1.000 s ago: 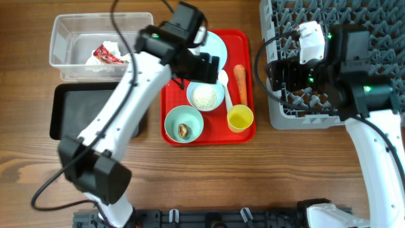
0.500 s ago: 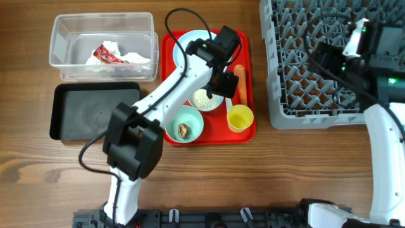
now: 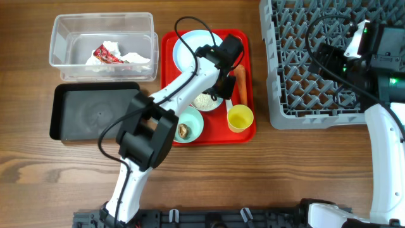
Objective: Sort waste into correct bins and load items into the dishwasher rack
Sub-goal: 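Reach the left gripper to the rice bowl and grasp its rim, then carry the rice bowl over the black tray and tip out the rice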
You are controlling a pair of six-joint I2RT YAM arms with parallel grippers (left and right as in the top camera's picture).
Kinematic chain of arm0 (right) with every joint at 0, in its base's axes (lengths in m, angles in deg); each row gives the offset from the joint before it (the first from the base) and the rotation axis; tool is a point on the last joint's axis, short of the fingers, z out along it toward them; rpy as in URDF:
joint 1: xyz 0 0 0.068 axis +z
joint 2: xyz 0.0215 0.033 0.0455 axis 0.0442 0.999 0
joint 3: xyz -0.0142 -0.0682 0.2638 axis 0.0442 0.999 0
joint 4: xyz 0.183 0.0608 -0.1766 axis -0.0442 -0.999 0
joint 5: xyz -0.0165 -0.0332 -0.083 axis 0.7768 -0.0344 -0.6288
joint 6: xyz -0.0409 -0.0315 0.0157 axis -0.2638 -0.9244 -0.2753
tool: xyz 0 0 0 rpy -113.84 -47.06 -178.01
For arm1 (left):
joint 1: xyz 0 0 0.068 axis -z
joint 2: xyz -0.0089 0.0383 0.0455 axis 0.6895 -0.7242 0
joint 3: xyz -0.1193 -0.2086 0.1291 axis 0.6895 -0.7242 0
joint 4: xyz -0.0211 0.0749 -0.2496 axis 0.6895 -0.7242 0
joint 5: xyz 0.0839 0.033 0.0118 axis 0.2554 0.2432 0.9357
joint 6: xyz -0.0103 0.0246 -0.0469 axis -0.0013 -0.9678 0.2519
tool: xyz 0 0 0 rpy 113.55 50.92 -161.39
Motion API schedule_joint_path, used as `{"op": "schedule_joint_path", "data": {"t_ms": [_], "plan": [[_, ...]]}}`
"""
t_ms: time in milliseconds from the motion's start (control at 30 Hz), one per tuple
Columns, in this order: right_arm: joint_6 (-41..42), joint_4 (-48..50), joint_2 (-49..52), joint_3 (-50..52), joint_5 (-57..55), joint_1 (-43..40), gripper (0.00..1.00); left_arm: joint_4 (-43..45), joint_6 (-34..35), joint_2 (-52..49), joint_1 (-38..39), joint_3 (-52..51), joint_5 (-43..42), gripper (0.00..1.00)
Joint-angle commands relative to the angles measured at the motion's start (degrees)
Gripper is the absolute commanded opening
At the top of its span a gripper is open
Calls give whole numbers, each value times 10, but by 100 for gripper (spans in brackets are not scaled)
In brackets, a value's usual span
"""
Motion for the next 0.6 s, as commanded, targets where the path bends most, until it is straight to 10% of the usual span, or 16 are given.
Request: {"op": "schedule_joint_path", "data": {"t_ms": [0,300,567], "plan": [[9,0,0,-2,-9,-1,99,2,-1,-20,3,5,17,46],[9,0,0,-2,-8,-1,99,5,-1,-20,3,5,17,14],[9,0,0,-2,-8,-1,99,-19,-1,-7,3,7,17,6]]}}
